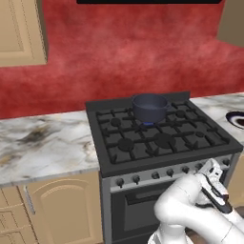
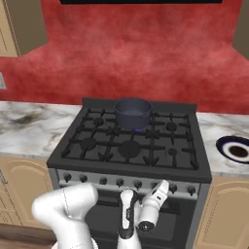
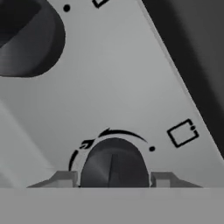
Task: Retrieve the frozen meat and place it in the pot on a burner. Then turn the burner on.
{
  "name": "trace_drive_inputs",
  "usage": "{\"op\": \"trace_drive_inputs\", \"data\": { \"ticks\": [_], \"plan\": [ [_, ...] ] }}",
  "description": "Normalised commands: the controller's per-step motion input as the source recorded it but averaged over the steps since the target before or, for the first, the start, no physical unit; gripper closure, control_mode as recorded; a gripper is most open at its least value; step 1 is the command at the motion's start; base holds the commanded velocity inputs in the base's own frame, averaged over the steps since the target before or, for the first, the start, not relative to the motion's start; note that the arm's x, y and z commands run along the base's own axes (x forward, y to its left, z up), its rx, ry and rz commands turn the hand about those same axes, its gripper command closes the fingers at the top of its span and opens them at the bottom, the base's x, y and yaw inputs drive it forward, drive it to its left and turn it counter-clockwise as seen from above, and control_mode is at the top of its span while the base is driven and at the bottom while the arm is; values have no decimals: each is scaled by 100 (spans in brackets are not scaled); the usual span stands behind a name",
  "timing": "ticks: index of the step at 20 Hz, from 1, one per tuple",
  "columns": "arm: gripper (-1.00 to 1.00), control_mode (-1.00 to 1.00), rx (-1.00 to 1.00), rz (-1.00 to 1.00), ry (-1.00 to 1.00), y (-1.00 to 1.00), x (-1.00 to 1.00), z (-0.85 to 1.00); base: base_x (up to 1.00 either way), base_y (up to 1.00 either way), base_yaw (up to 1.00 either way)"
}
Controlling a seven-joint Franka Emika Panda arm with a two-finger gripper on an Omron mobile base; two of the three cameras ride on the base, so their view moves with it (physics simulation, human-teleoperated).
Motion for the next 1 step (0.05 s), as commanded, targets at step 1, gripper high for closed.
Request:
{"op": "trace_drive_inputs", "data": {
  "ticks": [1],
  "plan": [
    [100, -100, -42, -7, 4, 44, 17, -20, 0, 0, 0]
  ]
}}
